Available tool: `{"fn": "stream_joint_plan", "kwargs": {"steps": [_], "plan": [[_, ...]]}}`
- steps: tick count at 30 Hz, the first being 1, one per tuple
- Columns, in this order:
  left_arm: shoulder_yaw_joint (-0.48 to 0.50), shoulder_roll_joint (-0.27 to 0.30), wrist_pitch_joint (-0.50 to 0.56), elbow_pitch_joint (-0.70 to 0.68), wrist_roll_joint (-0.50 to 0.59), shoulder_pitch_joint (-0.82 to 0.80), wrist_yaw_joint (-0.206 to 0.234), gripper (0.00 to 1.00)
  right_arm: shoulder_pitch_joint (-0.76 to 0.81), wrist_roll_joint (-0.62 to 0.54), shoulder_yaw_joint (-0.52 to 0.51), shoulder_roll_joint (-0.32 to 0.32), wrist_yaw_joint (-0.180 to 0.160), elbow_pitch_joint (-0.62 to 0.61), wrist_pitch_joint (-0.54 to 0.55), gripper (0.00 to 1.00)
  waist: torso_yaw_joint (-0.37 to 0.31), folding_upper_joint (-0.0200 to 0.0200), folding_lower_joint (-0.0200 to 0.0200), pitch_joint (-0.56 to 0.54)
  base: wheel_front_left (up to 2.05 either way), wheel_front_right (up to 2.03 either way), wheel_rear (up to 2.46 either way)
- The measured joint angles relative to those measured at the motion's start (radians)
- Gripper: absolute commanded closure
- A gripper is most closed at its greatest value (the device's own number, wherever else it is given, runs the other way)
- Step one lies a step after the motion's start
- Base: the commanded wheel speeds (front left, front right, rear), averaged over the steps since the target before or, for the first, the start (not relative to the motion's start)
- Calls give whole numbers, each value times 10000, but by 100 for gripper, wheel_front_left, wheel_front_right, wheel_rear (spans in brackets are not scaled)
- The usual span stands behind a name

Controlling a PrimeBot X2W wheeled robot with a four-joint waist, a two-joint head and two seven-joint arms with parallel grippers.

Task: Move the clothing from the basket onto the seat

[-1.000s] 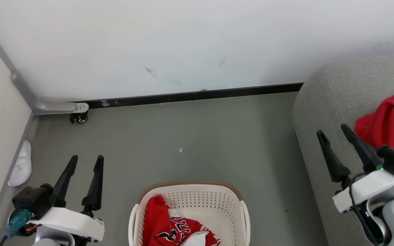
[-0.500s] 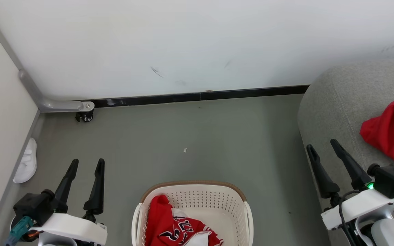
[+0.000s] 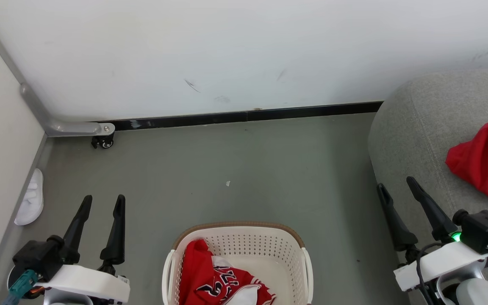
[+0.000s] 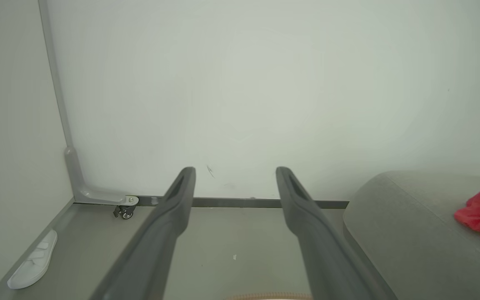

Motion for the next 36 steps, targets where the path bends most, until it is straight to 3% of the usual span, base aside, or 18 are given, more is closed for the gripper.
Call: {"fn": "stream_joint_plan", "kwargs": {"steps": [36], "plan": [[694,-644,0,155,790,204,-788,0,204,-309,-29,79,0,-330,0,0,-114,0,0,173,0,0,0]]}}
